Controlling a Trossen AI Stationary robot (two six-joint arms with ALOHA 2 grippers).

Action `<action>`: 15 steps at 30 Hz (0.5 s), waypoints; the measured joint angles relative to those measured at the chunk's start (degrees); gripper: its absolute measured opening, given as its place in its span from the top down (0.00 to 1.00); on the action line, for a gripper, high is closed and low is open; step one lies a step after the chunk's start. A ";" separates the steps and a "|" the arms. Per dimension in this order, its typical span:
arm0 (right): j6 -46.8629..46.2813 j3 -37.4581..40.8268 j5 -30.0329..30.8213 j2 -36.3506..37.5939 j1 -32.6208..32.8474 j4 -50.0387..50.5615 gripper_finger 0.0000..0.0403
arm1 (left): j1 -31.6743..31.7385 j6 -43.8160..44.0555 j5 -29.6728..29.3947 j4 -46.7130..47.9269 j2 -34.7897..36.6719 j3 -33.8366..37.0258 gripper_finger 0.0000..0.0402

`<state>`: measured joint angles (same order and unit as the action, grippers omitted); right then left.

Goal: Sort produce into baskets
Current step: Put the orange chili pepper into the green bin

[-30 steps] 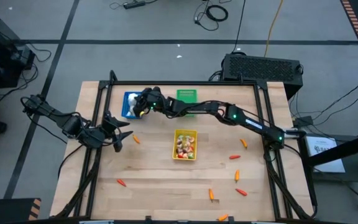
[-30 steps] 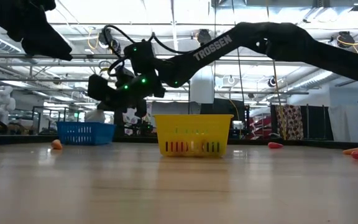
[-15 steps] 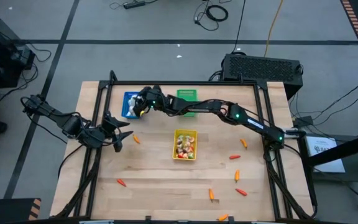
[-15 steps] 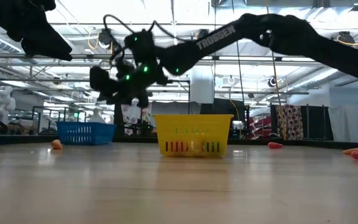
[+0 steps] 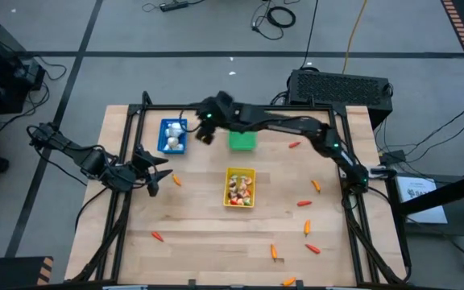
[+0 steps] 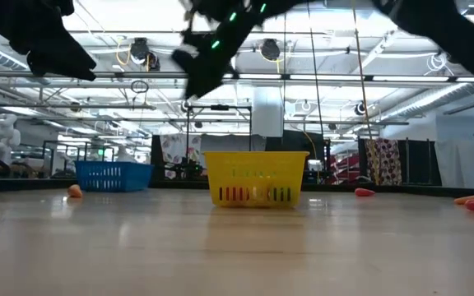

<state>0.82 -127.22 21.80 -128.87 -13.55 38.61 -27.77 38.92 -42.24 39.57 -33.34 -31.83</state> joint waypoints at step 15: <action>-13.86 0.74 3.18 16.87 7.99 47.91 0.60 | 1.05 -1.95 13.30 -10.61 -20.00 -0.53 0.48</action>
<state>-13.04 -126.48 24.98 -112.00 -5.56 86.52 -26.72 36.97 -28.94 28.97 -53.34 -32.36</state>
